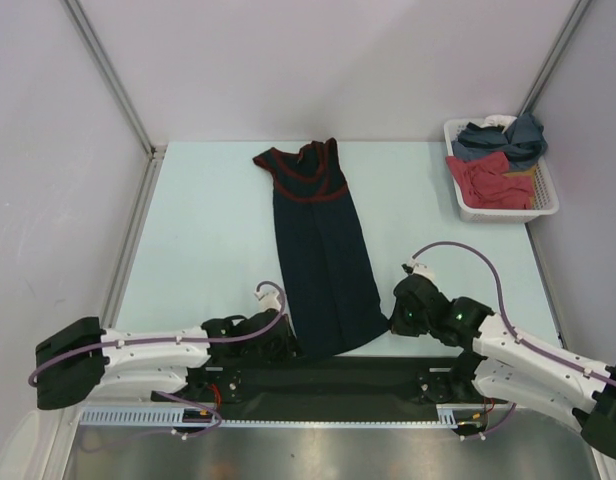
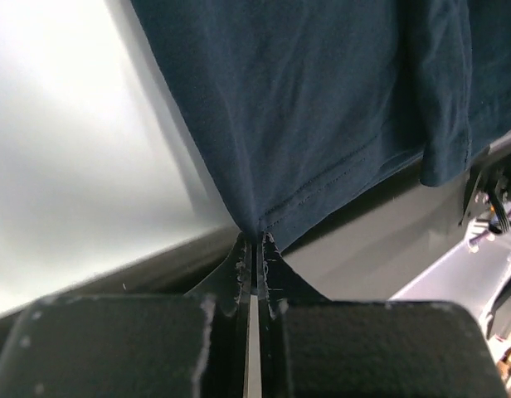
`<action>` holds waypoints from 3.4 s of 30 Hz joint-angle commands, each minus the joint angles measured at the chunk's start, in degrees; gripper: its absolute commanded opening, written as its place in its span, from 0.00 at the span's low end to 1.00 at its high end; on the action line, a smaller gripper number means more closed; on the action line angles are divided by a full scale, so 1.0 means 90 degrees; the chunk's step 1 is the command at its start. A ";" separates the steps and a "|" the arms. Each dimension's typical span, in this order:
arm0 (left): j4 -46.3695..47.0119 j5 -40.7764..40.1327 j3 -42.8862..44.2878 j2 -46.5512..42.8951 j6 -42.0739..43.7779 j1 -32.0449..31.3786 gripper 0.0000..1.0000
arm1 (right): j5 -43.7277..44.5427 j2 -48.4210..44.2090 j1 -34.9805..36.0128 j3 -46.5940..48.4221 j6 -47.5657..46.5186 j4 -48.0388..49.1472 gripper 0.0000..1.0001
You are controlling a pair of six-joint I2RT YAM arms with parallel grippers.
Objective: Fold and stack the tank tops
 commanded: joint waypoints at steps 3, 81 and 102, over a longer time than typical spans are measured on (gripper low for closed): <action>-0.0688 -0.0206 0.0099 -0.0542 -0.0402 -0.0183 0.00 | 0.0273 -0.0122 0.0123 0.0426 -0.0047 -0.0302 0.00; -0.0796 0.1014 0.5745 0.4644 0.3631 0.5794 1.00 | -0.0332 0.7282 -0.2894 0.6408 -0.2432 0.2050 0.62; -0.0766 0.0682 0.5704 0.4729 0.4129 0.5384 0.72 | -0.2071 0.7483 -0.3041 0.6449 -0.3300 0.2610 0.49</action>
